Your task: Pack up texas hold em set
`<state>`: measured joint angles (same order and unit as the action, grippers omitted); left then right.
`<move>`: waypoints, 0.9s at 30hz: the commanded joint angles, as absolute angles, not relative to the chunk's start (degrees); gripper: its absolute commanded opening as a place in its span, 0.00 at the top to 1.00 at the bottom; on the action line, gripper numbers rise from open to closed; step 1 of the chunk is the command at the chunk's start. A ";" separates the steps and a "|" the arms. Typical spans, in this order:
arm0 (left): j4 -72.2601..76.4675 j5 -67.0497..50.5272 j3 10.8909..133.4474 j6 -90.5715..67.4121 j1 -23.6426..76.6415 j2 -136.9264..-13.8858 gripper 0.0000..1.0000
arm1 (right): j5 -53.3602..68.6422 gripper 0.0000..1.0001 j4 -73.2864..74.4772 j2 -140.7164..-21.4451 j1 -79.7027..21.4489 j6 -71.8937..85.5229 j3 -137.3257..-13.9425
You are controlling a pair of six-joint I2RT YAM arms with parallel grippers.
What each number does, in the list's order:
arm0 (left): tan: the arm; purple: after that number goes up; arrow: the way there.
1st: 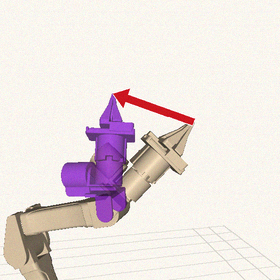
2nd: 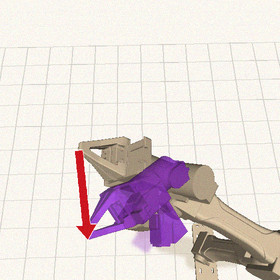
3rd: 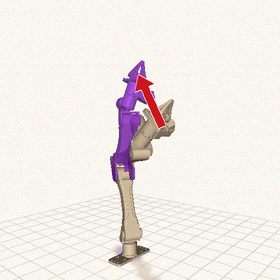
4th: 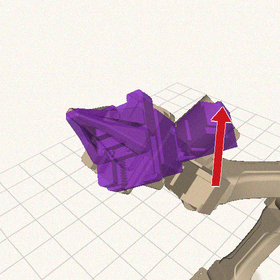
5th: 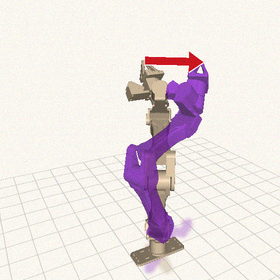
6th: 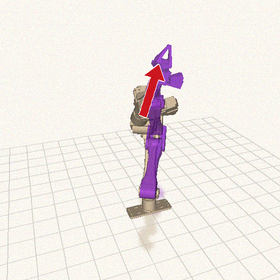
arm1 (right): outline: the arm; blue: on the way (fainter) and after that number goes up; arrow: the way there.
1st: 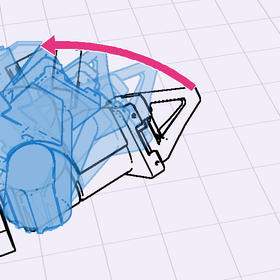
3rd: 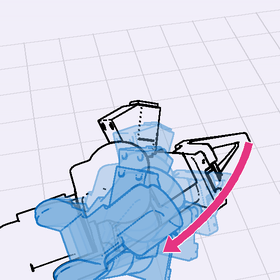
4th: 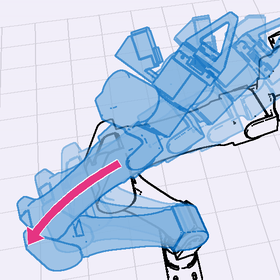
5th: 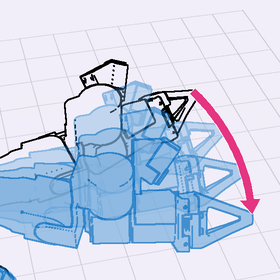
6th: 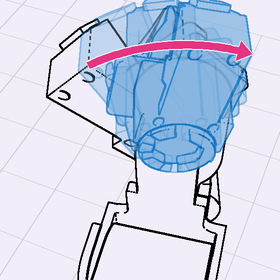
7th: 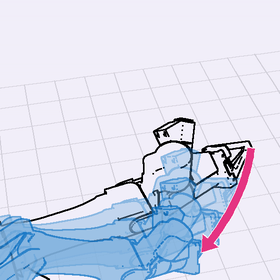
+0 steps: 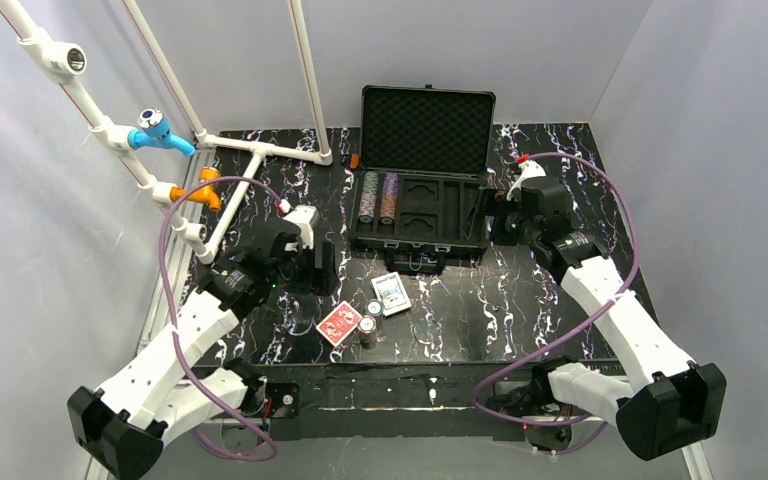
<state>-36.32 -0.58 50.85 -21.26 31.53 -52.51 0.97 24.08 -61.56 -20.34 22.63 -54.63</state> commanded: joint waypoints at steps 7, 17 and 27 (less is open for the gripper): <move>-35.17 5.31 55.26 -20.16 44.89 -59.17 0.35 | 4.86 0.00 27.93 -58.95 -20.57 22.21 -56.97; -35.33 11.91 59.14 -25.13 54.05 -71.62 0.39 | 9.38 0.00 27.78 -57.97 -20.57 21.71 -55.58; -35.07 14.23 61.67 -26.25 57.32 -80.63 0.41 | 9.73 0.00 28.27 -57.70 -20.57 21.67 -54.74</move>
